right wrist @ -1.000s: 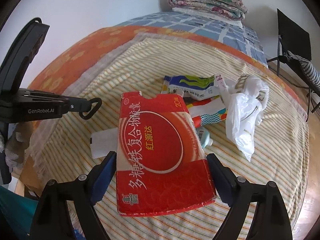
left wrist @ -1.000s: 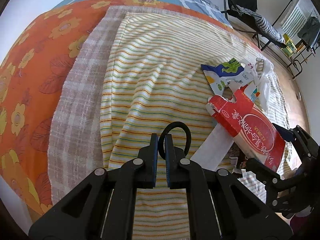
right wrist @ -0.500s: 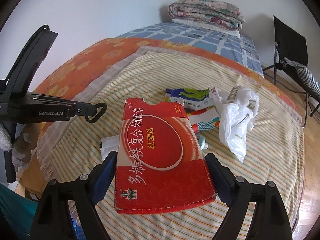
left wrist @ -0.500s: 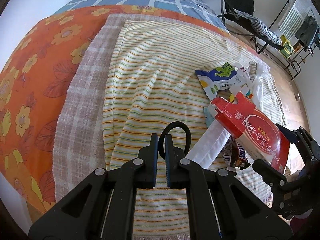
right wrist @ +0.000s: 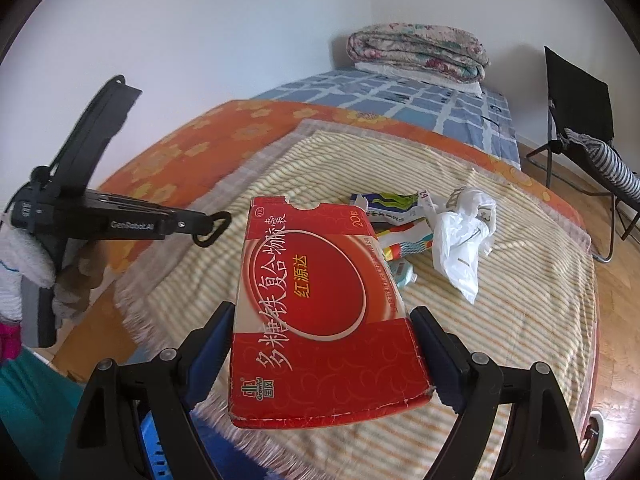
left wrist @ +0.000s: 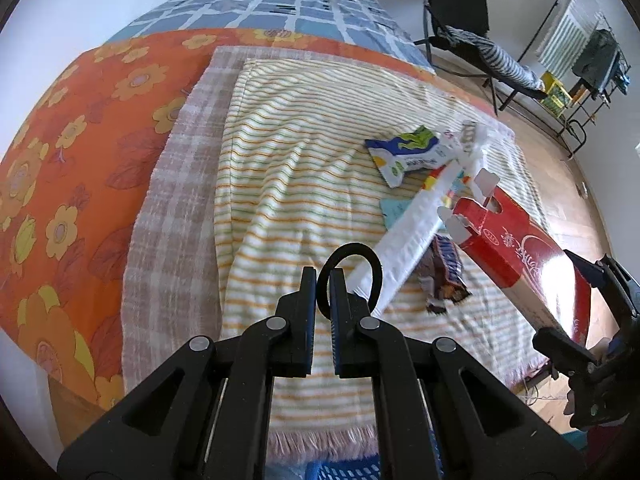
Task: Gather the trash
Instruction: 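Carry the red box in the right tool while the left tool carries the hair tie to the basket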
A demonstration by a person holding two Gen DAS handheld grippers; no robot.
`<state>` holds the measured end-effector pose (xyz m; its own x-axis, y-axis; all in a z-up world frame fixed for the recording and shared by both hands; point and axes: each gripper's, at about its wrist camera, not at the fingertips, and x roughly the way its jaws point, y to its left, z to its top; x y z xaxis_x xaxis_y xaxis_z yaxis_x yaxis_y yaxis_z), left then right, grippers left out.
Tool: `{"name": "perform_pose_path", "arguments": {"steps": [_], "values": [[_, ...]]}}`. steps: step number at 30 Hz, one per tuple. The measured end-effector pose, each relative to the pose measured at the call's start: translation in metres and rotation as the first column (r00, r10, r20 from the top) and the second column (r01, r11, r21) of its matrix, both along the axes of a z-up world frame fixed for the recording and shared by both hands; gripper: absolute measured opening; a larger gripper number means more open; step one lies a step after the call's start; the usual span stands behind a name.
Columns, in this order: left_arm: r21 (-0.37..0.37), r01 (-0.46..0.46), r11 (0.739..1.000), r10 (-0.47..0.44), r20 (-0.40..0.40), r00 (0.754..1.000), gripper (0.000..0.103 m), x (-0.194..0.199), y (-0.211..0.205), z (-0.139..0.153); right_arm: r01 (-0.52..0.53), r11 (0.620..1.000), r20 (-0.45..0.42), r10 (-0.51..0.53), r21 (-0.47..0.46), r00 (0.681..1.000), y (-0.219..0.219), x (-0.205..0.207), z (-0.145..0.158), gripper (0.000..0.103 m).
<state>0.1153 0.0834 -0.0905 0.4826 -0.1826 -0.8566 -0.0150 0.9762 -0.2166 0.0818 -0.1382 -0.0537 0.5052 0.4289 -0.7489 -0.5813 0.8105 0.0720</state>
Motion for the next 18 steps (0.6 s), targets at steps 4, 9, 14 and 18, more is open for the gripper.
{"name": "perform_pose_path", "arguments": {"steps": [4,9,14,18], "values": [[0.012,0.027,1.000,-0.027,0.027,0.999,0.004,-0.017,-0.010,0.009,-0.019,1.000,0.023,0.019,0.003,1.000,-0.004,-0.025,0.009,0.088],[0.021,0.061,0.998,-0.062,0.046,0.997,0.004,-0.039,-0.022,0.014,-0.041,0.999,0.025,0.040,0.010,0.999,-0.013,-0.058,0.010,0.088],[0.035,0.098,0.995,-0.099,0.054,0.994,0.004,-0.061,-0.034,0.013,-0.047,0.998,0.007,0.047,0.031,0.999,-0.027,-0.085,0.006,0.088],[0.048,0.127,0.991,-0.129,0.049,0.990,0.004,-0.077,-0.045,0.007,-0.065,0.997,-0.012,0.065,0.032,0.998,-0.036,-0.108,-0.003,0.088]]}}
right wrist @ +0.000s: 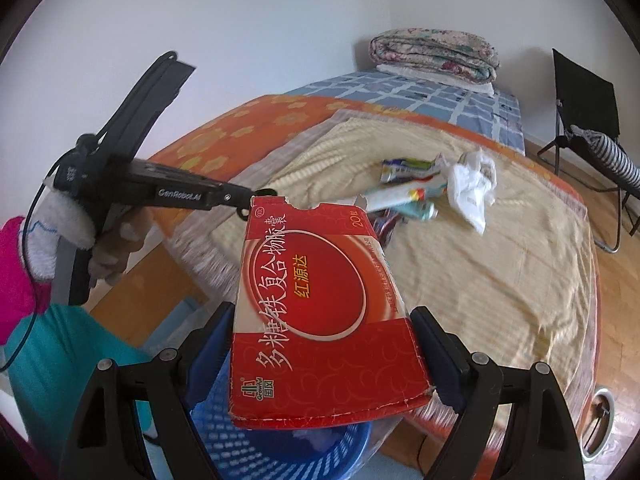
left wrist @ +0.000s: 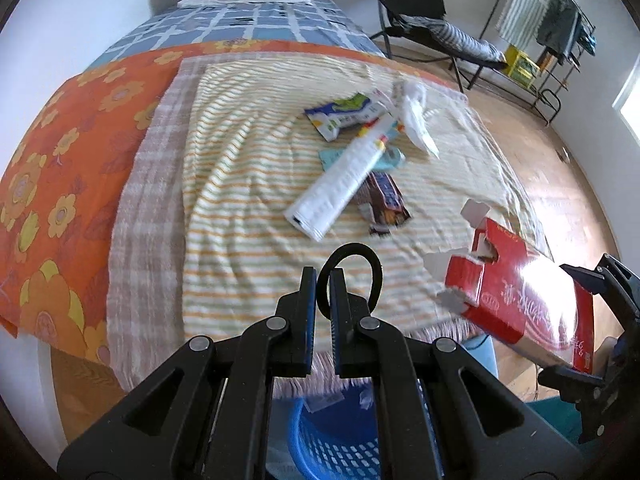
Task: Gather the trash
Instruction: 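Carry the red box in the right tool while the left tool carries the hair tie to the basket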
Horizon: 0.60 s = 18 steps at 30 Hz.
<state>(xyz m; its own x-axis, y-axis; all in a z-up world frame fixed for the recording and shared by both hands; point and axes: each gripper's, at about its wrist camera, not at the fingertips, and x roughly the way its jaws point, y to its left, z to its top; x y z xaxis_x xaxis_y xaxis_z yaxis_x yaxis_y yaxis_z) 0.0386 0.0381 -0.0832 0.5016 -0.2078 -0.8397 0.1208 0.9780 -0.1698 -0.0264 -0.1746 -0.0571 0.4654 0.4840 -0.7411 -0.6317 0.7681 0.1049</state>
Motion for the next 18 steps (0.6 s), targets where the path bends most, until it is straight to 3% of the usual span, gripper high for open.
{"name": "perform_pose_path", "arguments": {"steps": [9,18], "values": [[0.052,0.064,0.997,-0.062,-0.024,0.998,0.004,-0.030,-0.022,-0.023,-0.027,0.999,-0.049,0.026,-0.021,0.998,-0.009,-0.034,-0.024,0.088],[0.052,0.103,0.993,-0.100,-0.067,0.993,0.004,-0.055,-0.030,-0.044,-0.075,0.995,-0.112,0.068,-0.063,0.991,-0.006,-0.058,-0.057,0.088]]}}
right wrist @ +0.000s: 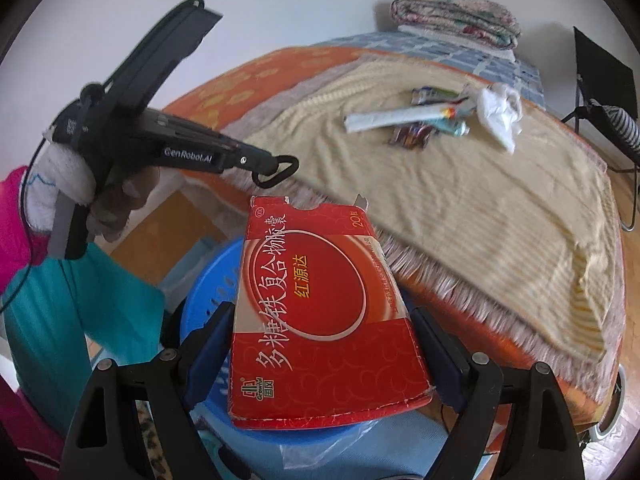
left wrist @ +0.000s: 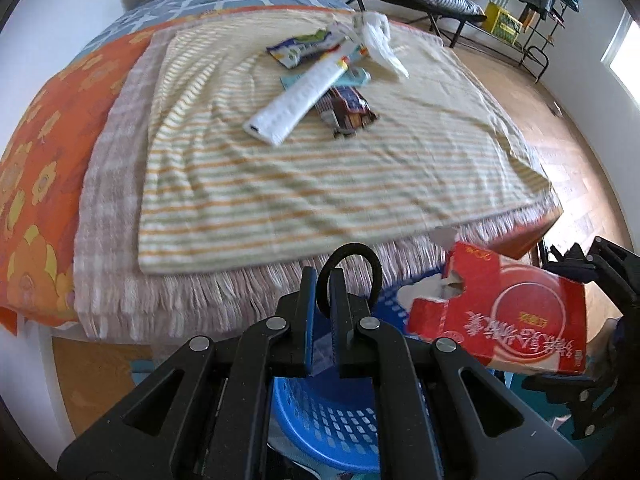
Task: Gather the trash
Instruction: 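Carry the red box in the right tool while the left tool carries the hair tie to the basket, then open both tools to drop the red box and hair tie into the basket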
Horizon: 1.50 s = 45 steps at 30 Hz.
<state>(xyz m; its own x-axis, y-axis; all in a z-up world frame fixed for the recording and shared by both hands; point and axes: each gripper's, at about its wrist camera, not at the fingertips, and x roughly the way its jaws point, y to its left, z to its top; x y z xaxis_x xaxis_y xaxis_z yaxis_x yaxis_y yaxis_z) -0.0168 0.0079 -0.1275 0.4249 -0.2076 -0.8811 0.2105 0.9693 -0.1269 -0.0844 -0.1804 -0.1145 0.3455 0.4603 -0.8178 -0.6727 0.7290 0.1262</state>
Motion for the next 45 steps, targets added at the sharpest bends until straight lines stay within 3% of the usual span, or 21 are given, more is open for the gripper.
{"name": "perform_pose_path", "arguments": {"steps": [12,23,26,27,28,45], "values": [[0.000,0.042,0.999,-0.042,-0.067,0.997,0.004,-0.018,-0.014,-0.025,-0.054,0.997,-0.088,0.049,-0.063,0.995,0.019,-0.011,-0.038,0.089],[0.005,0.102,0.995,-0.102,-0.093,0.990,0.005,-0.025,-0.035,-0.033,-0.037,0.996,-0.107,0.029,-0.077,0.994,0.020,-0.005,-0.046,0.089],[0.007,0.103,0.995,-0.102,-0.102,0.990,0.016,-0.024,-0.037,-0.036,-0.024,0.997,-0.119,0.015,-0.079,0.993,0.019,-0.004,-0.048,0.087],[0.006,0.102,0.995,-0.101,-0.100,0.990,0.030,-0.024,-0.037,-0.036,-0.021,0.997,-0.122,0.011,-0.078,0.992,0.018,-0.004,-0.048,0.087],[0.004,0.102,0.995,-0.101,-0.095,0.990,0.037,-0.024,-0.036,-0.035,-0.017,0.997,-0.123,0.007,-0.077,0.992,0.017,-0.003,-0.048,0.087],[-0.002,0.091,0.996,-0.091,-0.084,0.992,0.038,-0.019,-0.034,-0.031,0.060,0.998,-0.108,-0.064,-0.035,0.992,0.007,0.009,-0.034,0.088]]}}
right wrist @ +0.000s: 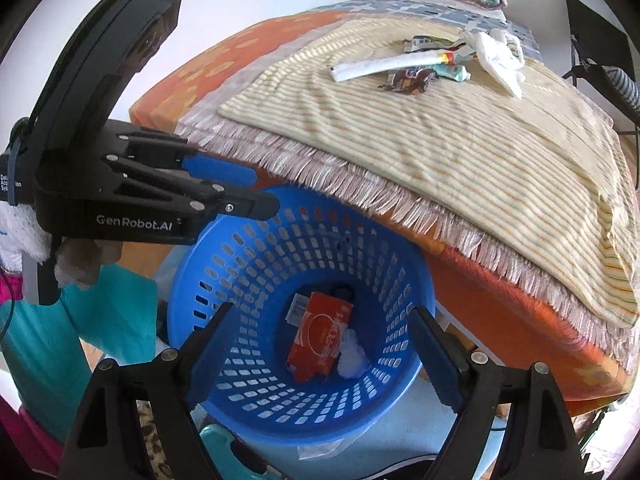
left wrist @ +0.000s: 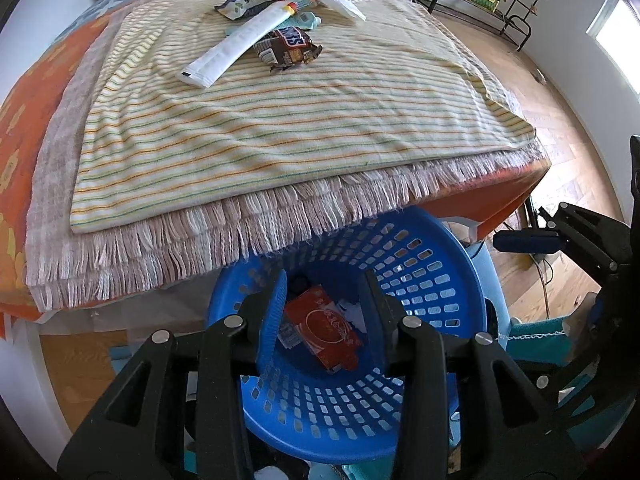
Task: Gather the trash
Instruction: 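Open both tools to drop the red box and hair tie into the basket, then reach the left tool to the white tube while the right tool approaches the white bag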
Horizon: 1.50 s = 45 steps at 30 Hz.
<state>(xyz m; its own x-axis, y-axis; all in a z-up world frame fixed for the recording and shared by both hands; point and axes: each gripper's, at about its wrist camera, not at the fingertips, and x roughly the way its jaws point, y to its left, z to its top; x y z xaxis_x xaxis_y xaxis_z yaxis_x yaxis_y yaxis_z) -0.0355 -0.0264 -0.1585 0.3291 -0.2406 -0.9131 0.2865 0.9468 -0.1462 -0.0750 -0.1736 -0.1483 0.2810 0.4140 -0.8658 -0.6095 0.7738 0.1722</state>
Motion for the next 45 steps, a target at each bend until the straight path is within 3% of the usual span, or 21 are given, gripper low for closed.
{"name": "perform_pose_path", "arguments": {"steps": [17,21,28,36,45], "values": [[-0.030,-0.055,0.998,0.056,0.040,0.998,0.038,0.022,0.009,0.022,0.125,0.992,0.061,-0.124,-0.013,0.990,-0.007,0.021,0.024,0.092],[-0.036,-0.066,0.997,0.068,0.052,0.996,0.046,0.030,0.011,0.028,0.165,0.986,0.087,-0.161,-0.032,0.983,-0.009,0.028,0.031,0.092],[-0.045,-0.075,0.996,0.078,0.075,0.994,0.047,0.048,0.015,0.042,0.216,0.975,0.115,-0.210,-0.044,0.971,-0.013,0.044,0.041,0.092],[-0.061,-0.103,0.993,0.108,0.093,0.990,0.047,0.079,0.026,0.057,0.243,0.970,0.108,-0.242,0.009,0.964,-0.023,0.070,0.054,0.093],[-0.084,-0.137,0.987,0.145,0.099,0.984,0.047,0.128,0.043,0.065,0.330,0.937,0.083,-0.340,0.110,0.937,-0.041,0.124,0.073,0.093]]}}
